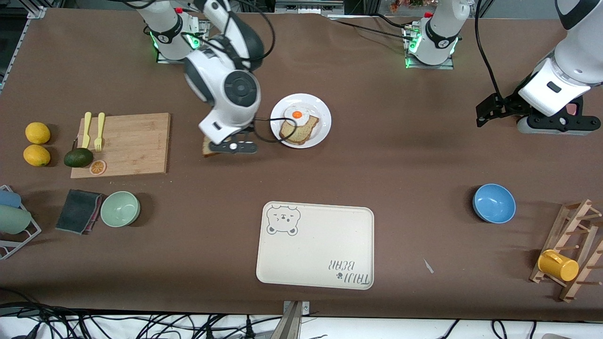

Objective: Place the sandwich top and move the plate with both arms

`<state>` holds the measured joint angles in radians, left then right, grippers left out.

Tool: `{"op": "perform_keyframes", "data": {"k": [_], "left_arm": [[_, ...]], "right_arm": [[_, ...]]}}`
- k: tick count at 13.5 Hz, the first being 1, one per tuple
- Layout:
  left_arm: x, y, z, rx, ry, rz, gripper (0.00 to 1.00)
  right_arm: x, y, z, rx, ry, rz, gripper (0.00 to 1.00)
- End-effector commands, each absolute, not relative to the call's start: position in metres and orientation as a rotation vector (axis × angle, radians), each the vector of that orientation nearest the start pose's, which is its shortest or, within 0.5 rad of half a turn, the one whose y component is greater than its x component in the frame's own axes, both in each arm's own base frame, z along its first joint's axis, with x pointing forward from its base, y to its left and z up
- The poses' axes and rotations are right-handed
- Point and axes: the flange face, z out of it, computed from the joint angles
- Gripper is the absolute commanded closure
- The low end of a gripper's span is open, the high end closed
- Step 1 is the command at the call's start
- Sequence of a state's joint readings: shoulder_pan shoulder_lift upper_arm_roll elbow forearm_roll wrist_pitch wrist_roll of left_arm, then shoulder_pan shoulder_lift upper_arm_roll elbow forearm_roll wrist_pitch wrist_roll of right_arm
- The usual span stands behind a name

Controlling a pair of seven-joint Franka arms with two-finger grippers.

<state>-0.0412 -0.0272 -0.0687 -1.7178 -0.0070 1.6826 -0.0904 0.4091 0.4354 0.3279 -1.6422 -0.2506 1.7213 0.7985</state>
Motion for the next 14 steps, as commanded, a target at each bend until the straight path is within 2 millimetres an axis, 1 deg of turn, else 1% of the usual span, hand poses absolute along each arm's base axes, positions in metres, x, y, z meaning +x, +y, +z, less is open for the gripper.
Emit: {"op": "perform_keyframes", "data": {"k": [1, 2, 4, 5, 6, 7, 9, 10, 12, 14], "left_arm": [[0.552, -0.058, 0.585, -3.125, 0.062, 0.017, 0.00], [0.552, -0.058, 0.585, -3.125, 0.064, 0.017, 0.00], [0.552, -0.058, 0.585, -3.125, 0.064, 0.017, 0.00], [0.552, -0.058, 0.585, -3.125, 0.064, 0.017, 0.00], [0.552, -0.059, 0.585, -3.127, 0.064, 0.017, 0.00], [0.552, -0.058, 0.585, -3.125, 0.064, 0.017, 0.00], [0.552, -0.058, 0.585, -3.125, 0.064, 0.017, 0.00], [0.552, -0.058, 0.585, -3.125, 0.062, 0.017, 0.00], [0.552, -0.057, 0.585, -3.125, 0.062, 0.020, 0.00], [0.552, -0.057, 0.585, -3.125, 0.062, 0.020, 0.00]], "right_arm": [[0.474, 0.449, 0.343, -3.416, 0.138, 0.307, 1.00], [0.464, 0.468, 0.344, -3.391, 0.176, 0.321, 1.00], [0.448, 0.494, 0.342, -3.353, 0.268, 0.339, 1.00], [0.440, 0.503, 0.337, -3.355, 0.294, 0.335, 1.00], [0.433, 0.509, 0.328, -3.361, 0.328, 0.344, 1.00], [0.426, 0.520, 0.321, -3.349, 0.347, 0.328, 1.00], [0.413, 0.535, 0.303, -3.342, 0.389, 0.322, 1.00], [0.410, 0.540, 0.296, -3.334, 0.409, 0.316, 1.00], [0.399, 0.551, 0.285, -3.325, 0.430, 0.307, 1.00], [0.397, 0.555, 0.279, -3.317, 0.441, 0.297, 1.00]]}}
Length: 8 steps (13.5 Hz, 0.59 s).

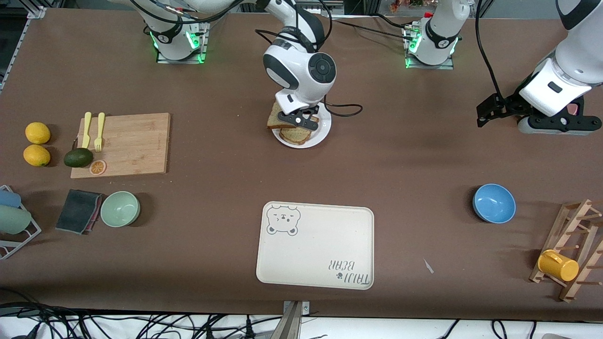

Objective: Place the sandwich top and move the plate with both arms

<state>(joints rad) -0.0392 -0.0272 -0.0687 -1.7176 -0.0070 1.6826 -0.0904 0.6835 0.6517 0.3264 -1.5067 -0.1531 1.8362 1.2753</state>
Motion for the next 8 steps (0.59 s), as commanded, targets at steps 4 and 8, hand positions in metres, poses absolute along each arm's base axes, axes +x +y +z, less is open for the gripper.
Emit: {"op": "perform_keyframes", "data": {"k": [4, 8], "left_arm": [[0.552, -0.057, 0.585, -3.125, 0.062, 0.020, 0.00], [0.552, -0.057, 0.585, -3.125, 0.062, 0.020, 0.00]], "right_arm": [[0.397, 0.558, 0.264, -3.311, 0.432, 0.290, 0.61], [0.406, 0.556, 0.264, -3.299, 0.434, 0.266, 0.32]]}}
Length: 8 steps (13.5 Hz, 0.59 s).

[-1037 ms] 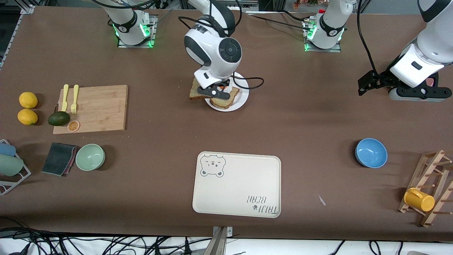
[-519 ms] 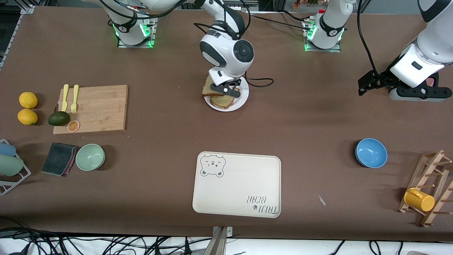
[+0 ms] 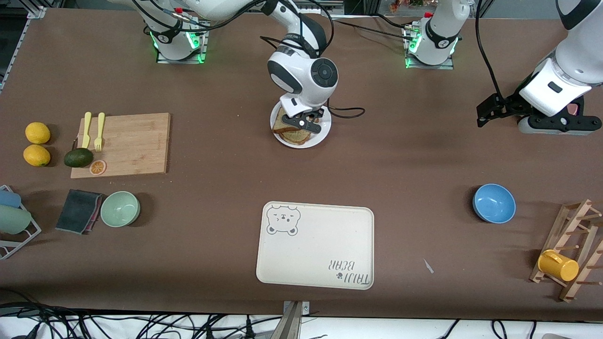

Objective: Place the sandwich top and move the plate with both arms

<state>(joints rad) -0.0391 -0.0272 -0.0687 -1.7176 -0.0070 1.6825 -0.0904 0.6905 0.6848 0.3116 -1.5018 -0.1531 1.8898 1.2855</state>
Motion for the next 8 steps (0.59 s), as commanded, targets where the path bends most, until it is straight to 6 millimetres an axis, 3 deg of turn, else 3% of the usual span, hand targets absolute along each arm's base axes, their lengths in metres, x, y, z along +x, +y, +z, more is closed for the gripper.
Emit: {"op": "perform_keyframes", "data": {"k": [1, 3, 5, 8], "left_arm": [[0.552, -0.057, 0.585, -3.125, 0.062, 0.020, 0.00], [0.551, -0.058, 0.585, -3.126, 0.062, 0.022, 0.00], [0.557, -0.058, 0.569, -3.137, 0.046, 0.069, 0.00], [0.564, -0.066, 0.543, -3.204, 0.049, 0.177, 0.00]], "right_arm": [[0.409, 0.556, 0.267, -3.287, 0.436, 0.252, 0.21], [0.420, 0.555, 0.286, -3.267, 0.446, 0.231, 0.02], [0.439, 0.541, 0.317, -3.227, 0.497, 0.230, 0.01], [0.479, 0.493, 0.383, -3.170, 0.409, 0.265, 0.00]]}}
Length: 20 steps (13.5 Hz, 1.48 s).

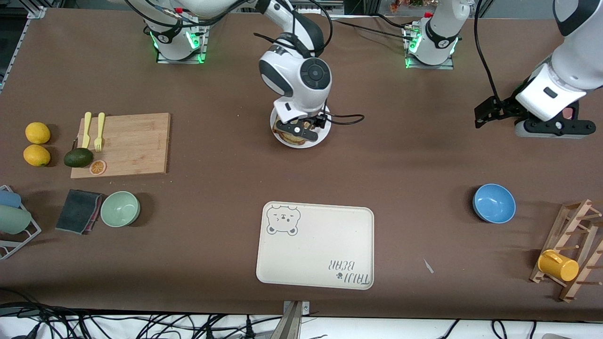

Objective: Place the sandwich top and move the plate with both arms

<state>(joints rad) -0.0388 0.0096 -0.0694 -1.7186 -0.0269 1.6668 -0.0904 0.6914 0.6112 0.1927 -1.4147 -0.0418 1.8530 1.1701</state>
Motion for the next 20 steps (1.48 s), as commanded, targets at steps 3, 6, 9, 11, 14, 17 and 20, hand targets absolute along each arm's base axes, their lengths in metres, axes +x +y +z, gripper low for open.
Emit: {"op": "perform_keyframes", "data": {"k": [3, 6, 9, 11, 14, 17, 20], "left_arm": [[0.573, -0.090, 0.495, -3.315, 0.052, 0.372, 0.00], [0.583, -0.112, 0.437, -3.492, 0.244, 0.575, 0.00], [0.594, -0.131, 0.380, -3.656, 0.433, 0.708, 0.00], [0.592, -0.157, 0.349, -3.766, 0.516, 0.810, 0.00], [0.567, -0.205, 0.309, -3.836, 0.612, 0.774, 0.01], [0.541, -0.249, 0.258, -3.935, 0.667, 0.690, 0.03], [0.524, -0.274, 0.213, -3.989, 0.682, 0.638, 0.06]], "right_arm": [[0.509, 0.435, 0.445, -3.157, 0.283, 0.234, 0.00], [0.537, 0.356, 0.500, -3.148, 0.156, 0.241, 0.00], [0.548, 0.286, 0.541, -3.146, 0.055, 0.253, 0.00], [0.555, 0.228, 0.563, -3.137, 0.002, 0.271, 0.00], [0.555, 0.167, 0.590, -3.116, -0.118, 0.245, 0.00], [0.545, 0.118, 0.614, -3.107, -0.092, 0.216, 0.00], [0.540, 0.068, 0.624, -3.091, -0.187, 0.187, 0.00]]}}
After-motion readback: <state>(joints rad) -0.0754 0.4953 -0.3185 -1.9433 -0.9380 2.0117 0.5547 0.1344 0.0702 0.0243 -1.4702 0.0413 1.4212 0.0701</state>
